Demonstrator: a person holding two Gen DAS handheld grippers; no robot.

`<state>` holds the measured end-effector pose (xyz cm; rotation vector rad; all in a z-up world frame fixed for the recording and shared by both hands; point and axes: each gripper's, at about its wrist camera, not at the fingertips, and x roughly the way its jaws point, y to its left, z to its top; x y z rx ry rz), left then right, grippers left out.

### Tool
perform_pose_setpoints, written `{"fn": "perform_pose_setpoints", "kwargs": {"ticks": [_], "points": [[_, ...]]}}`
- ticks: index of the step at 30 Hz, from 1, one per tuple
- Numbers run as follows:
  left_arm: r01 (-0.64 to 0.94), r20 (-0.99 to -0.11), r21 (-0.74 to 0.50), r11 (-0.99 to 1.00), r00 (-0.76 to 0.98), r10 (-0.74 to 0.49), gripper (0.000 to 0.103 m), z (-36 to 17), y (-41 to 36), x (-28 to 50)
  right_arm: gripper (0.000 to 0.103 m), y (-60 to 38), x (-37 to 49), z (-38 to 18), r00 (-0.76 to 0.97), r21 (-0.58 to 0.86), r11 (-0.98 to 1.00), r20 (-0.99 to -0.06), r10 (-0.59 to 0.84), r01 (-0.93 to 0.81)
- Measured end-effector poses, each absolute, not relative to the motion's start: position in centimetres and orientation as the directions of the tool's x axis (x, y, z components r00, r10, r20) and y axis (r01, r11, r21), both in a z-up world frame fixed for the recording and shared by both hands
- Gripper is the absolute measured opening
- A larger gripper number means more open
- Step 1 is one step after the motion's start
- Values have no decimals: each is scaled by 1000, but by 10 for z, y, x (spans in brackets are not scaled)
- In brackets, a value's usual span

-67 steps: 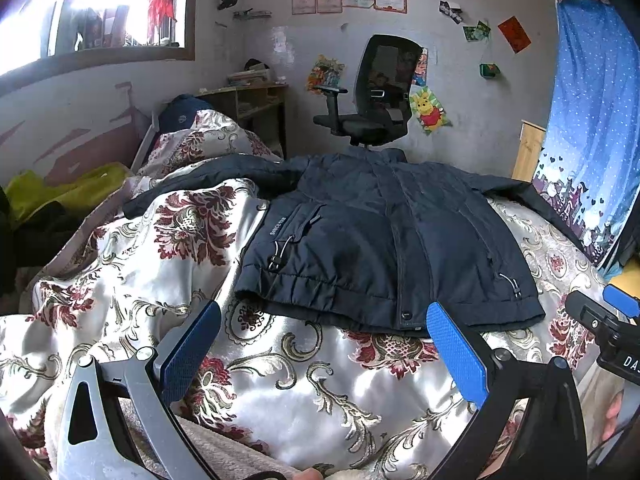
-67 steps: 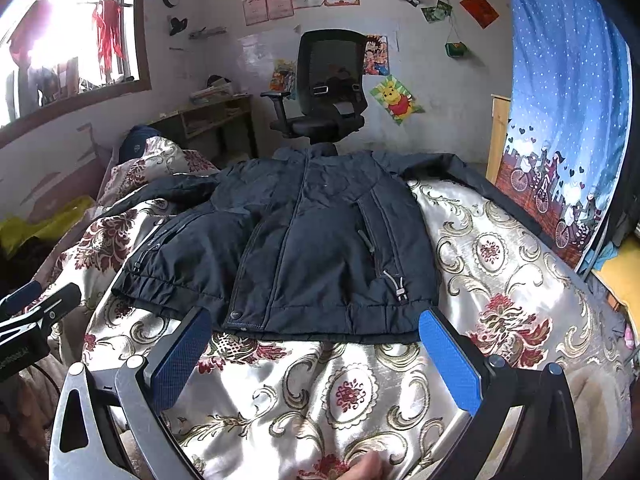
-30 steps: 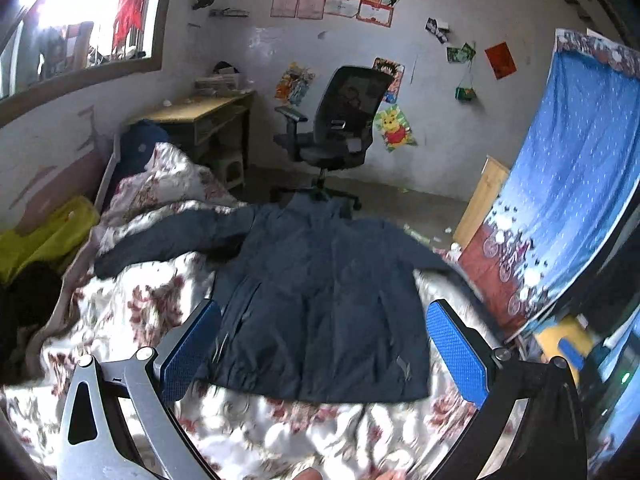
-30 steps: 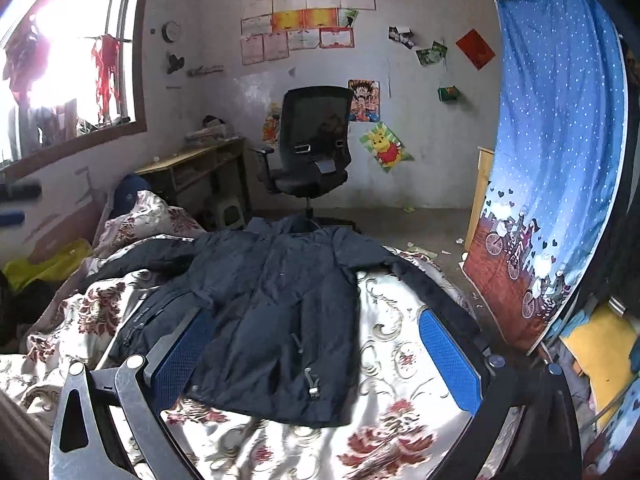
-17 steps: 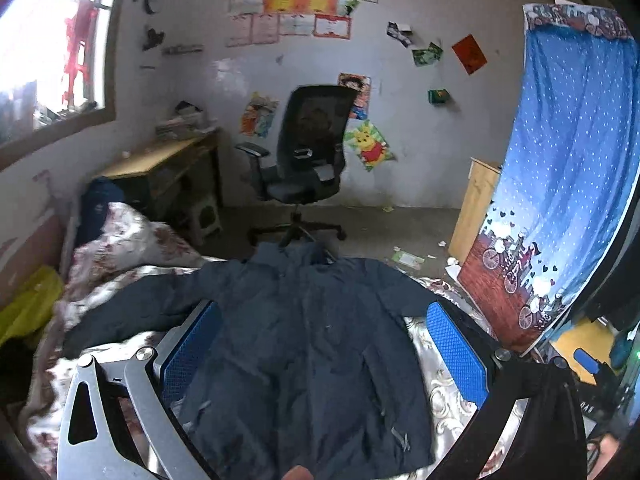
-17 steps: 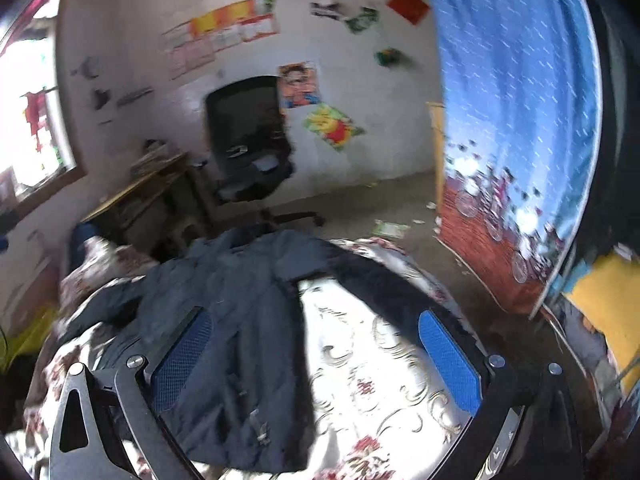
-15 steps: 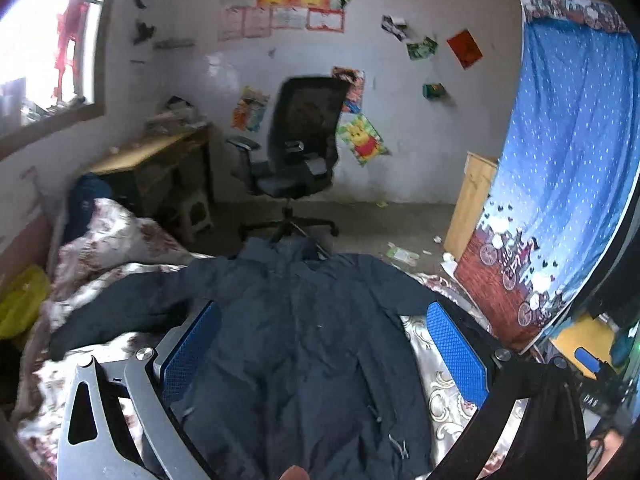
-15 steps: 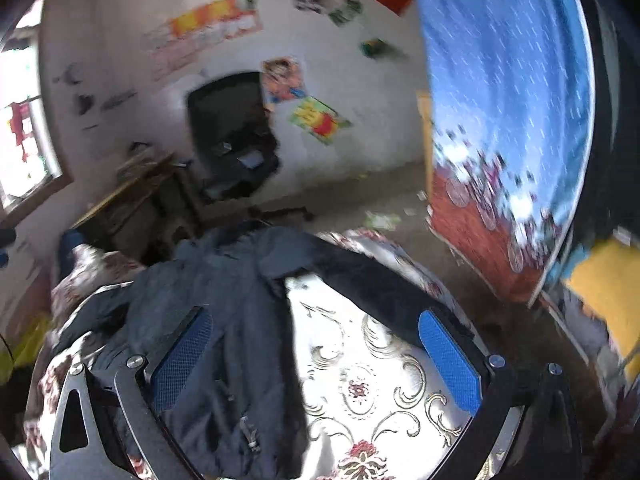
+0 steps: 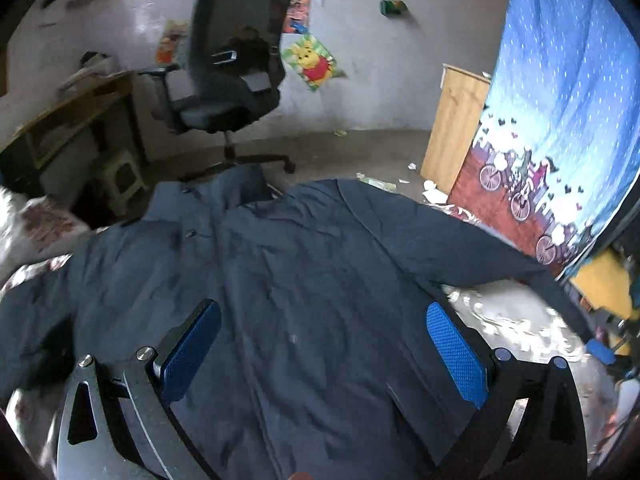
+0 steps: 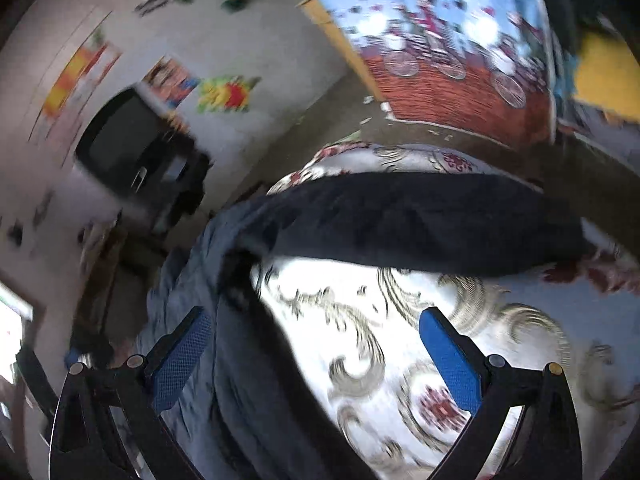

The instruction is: Fold large clothes

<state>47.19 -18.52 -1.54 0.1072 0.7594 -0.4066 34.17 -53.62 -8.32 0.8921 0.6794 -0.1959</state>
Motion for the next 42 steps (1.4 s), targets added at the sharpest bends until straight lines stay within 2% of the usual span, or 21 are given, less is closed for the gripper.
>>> {"fn": "perform_pose_setpoints", "kwargs": {"ticks": [7,11,13,17,18,20,23,27,33,37,42], "points": [[399,-708,-78,914,623,-332,101,-68,-223,541,103,-569,342,-116,828,802,302,-556,65,515],[392,-704,-98,915,622,-342,101,-85,-234,566,102,-577,339,-124,833,812,242,-553,29,531],[390,-710,-116,914,611,-351,101,-91,-239,578,95,-581,340,-122,826,801,239,-564,-10,549],[378,-717,-136,916,600,-354,101,-100,-247,591,63,-595,348,-119,790,763,210,-605,-100,611],[377,-726,-129,917,594,-346,101,-103,-250,595,46,-598,349,-120,775,750,199,-621,-115,631],[375,-751,-108,921,577,-323,101,-111,-257,600,23,-602,353,-124,728,703,190,-672,-135,685],[364,-799,-55,930,542,-260,101,-128,-264,602,12,-604,358,-117,705,664,246,-690,-164,706],[367,-805,-50,929,536,-256,101,-131,-258,602,8,-597,375,-71,724,591,444,-647,-239,674],[277,-770,-98,956,587,-250,101,-98,-213,590,8,-545,409,21,818,360,788,-494,-294,500],[221,-727,-28,975,665,-171,101,-60,-173,570,8,-484,438,58,886,239,912,-411,-216,333],[151,-706,5,988,700,-104,101,-29,-115,545,8,-401,476,67,918,179,977,-394,-36,115]]}}
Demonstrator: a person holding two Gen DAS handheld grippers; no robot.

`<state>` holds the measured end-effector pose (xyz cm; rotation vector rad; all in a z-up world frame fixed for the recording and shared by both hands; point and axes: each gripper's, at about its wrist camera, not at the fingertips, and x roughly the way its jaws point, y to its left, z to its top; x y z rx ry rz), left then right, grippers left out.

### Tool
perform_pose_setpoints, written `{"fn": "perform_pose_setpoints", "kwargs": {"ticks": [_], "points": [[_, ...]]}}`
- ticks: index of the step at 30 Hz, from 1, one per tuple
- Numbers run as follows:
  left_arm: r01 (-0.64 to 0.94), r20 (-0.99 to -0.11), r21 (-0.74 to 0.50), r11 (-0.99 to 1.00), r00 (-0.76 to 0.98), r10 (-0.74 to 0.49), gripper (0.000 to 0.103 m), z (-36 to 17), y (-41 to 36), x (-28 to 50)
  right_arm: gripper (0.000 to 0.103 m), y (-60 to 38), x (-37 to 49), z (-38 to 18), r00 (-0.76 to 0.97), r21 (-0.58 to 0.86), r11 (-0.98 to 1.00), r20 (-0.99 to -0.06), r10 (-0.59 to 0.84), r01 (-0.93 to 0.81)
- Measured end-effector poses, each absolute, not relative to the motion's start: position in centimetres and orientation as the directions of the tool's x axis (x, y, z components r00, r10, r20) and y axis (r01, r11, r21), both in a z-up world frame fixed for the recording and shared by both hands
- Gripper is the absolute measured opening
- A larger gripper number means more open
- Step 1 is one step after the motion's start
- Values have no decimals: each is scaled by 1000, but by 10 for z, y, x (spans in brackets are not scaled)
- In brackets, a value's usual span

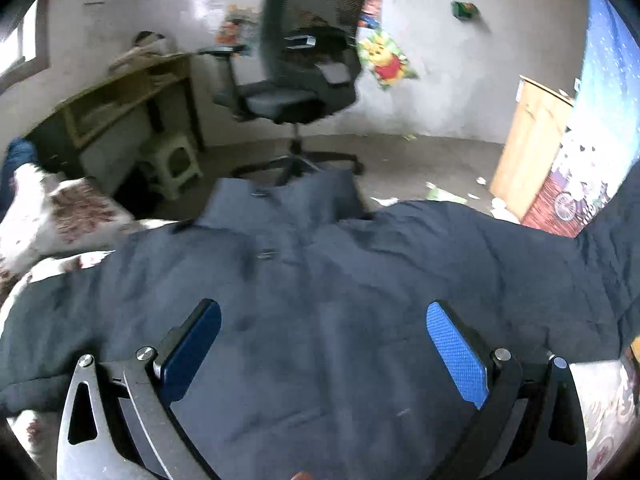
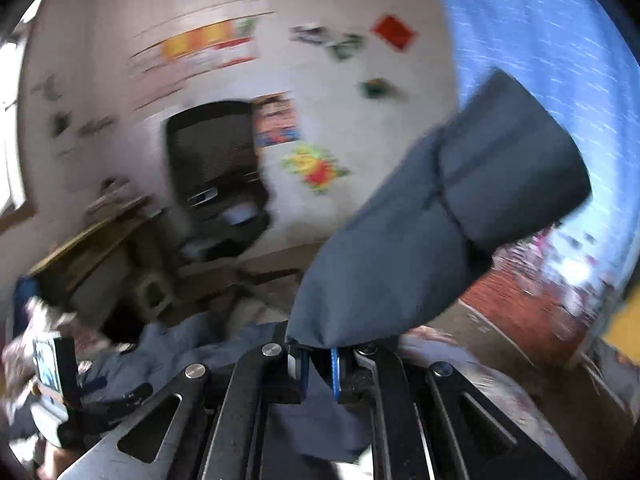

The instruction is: Fold large clothes

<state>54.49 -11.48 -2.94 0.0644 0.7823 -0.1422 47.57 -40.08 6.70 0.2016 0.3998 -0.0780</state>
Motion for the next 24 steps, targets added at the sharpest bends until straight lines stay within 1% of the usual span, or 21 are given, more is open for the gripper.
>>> {"fn": "perform_pose_setpoints", "kwargs": {"ticks": [5,10,14,16,18,21,24], "points": [[64,-701,16,998,712,-35,101,-20,-54,519,8,-314,505,48,899,84,994,-427,98,-68],[-22,-682,46,999,730,47,101,-17,1,497,8,-248,517,-3,818,67,976,-535,211,-207],[-109,-692,156,982,697,187,101,-28,25,486,8,-208,522,-47,748,29,958,-618,242,-286],[-126,-695,180,976,686,216,101,-34,35,481,8,-189,522,-71,718,-1,948,-654,241,-319],[-132,-703,173,976,677,216,101,-38,42,477,9,-178,522,-87,696,-18,938,-675,245,-347],[-126,-725,129,984,665,181,101,-45,50,473,9,-173,516,-102,670,-16,932,-700,249,-363],[-82,-743,72,994,661,109,101,-52,49,471,10,-180,505,-108,660,-14,929,-708,252,-370]]}}
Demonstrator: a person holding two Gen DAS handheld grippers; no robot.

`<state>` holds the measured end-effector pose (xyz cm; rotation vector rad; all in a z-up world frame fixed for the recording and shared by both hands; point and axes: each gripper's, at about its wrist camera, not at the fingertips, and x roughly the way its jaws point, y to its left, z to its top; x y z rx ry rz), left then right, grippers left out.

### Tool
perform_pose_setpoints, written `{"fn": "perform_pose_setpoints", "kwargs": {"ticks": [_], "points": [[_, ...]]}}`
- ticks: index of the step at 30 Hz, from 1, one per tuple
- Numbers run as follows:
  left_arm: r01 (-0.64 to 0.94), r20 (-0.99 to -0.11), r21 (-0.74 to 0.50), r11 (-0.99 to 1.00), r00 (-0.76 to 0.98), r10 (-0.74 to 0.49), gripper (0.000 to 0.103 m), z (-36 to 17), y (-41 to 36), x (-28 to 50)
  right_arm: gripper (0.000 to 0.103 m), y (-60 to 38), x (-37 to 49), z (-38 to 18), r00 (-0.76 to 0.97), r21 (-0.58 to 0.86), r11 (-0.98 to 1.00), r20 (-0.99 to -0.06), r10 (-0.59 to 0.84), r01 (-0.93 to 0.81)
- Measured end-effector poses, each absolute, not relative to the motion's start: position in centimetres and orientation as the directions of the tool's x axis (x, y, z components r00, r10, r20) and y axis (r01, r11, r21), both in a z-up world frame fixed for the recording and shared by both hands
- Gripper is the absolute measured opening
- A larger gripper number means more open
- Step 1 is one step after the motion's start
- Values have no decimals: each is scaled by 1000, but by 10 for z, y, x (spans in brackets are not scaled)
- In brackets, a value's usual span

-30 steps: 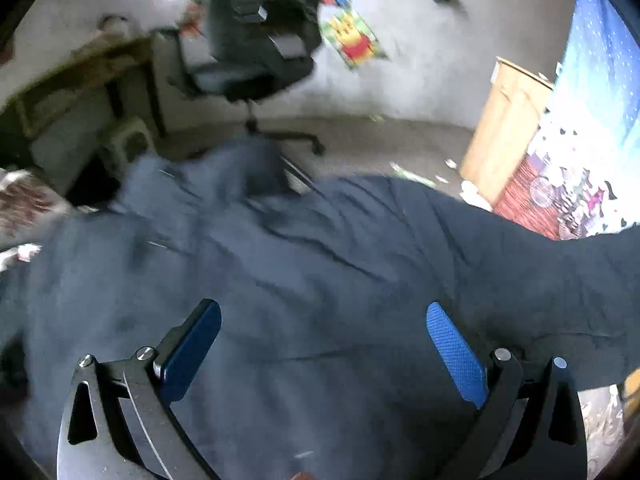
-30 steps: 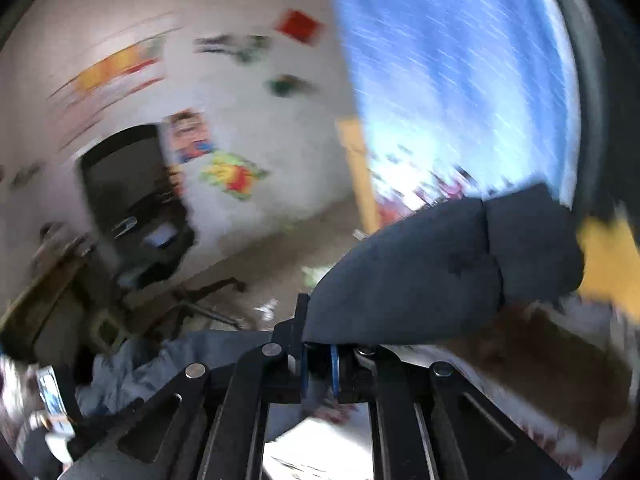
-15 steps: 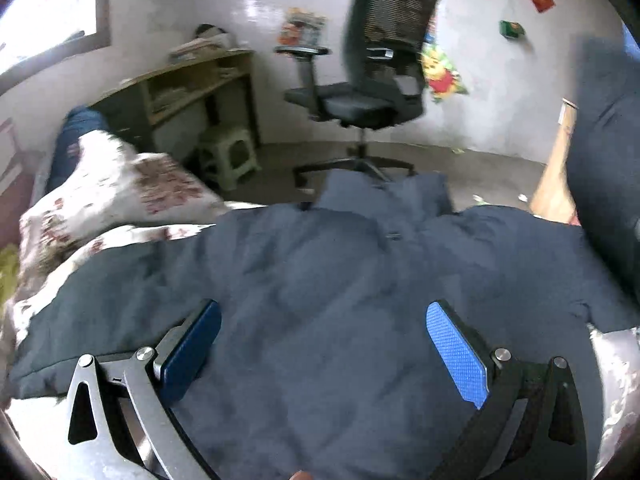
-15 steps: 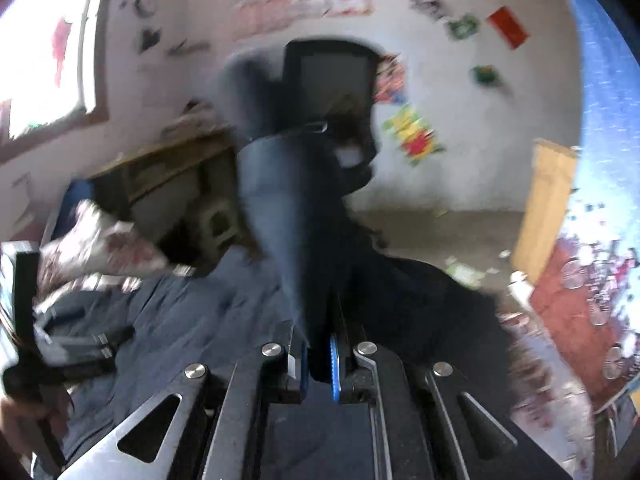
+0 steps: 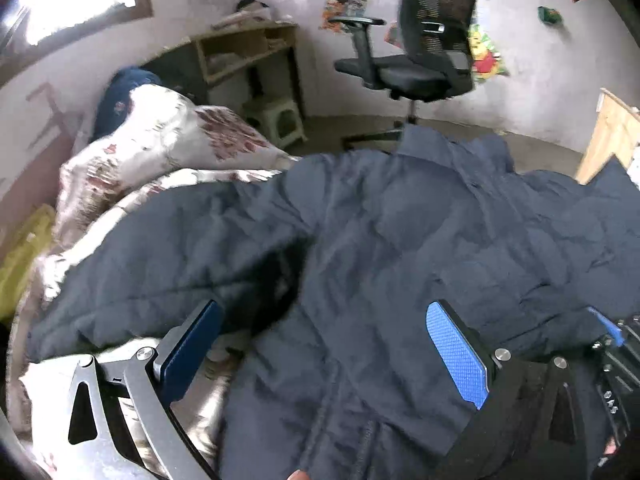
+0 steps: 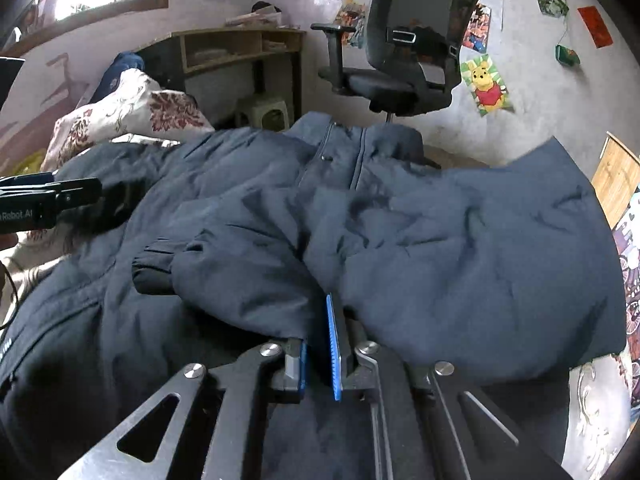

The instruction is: Fold large clothes

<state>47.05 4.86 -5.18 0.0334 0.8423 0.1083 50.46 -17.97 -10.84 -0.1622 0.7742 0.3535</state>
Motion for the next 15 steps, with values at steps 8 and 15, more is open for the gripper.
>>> {"fn": "perform_pose_setpoints", "kwargs": {"ticks": [8,15], "points": [[85,-753,-180,980,630,-193,101,-60,27,481,19,-191,492,-115,592,32,911,-750,293,-411],[87,-799,-217,972,557,-229,101,-81,13,499,60,-190,476,-117,596,4,898,-747,294,-439]]}}
